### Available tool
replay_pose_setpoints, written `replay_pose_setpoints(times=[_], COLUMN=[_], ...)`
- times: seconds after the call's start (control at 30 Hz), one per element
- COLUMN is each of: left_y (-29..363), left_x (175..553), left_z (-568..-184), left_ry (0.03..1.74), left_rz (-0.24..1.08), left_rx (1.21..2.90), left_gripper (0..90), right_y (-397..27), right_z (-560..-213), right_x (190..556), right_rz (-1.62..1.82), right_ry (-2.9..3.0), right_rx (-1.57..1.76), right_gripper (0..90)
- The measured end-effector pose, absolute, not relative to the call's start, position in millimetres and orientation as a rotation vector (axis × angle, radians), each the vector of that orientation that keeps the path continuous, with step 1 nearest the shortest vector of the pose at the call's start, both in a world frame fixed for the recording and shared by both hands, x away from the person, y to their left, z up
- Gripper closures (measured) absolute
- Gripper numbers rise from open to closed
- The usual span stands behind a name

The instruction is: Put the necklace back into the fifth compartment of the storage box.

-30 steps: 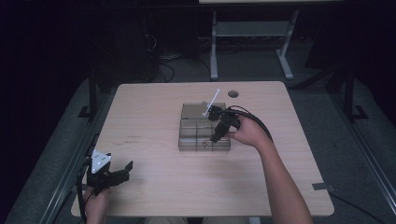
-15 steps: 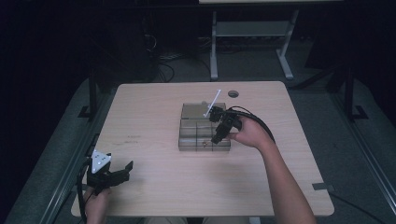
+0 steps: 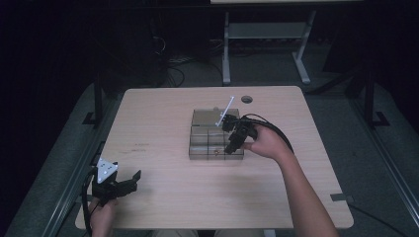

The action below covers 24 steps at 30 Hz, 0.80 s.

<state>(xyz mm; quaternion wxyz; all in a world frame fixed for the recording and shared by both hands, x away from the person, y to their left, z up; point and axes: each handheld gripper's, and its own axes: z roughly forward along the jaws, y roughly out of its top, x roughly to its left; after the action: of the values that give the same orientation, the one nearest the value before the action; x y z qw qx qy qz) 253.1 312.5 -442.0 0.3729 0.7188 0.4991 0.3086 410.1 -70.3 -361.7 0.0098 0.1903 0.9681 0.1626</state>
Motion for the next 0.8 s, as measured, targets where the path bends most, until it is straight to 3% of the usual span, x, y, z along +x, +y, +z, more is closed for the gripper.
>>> replay_pose_setpoints(times=[0.8], left_y=[312], left_x=[253], left_z=[-442], left_ry=[1.284], left_rz=[0.79], left_rx=[1.838], left_gripper=[13.0], right_y=[-93], right_z=[-364], right_x=[393], right_rz=[0.533], right_ry=[3.013], right_rx=[0.609], right_gripper=[44.0])
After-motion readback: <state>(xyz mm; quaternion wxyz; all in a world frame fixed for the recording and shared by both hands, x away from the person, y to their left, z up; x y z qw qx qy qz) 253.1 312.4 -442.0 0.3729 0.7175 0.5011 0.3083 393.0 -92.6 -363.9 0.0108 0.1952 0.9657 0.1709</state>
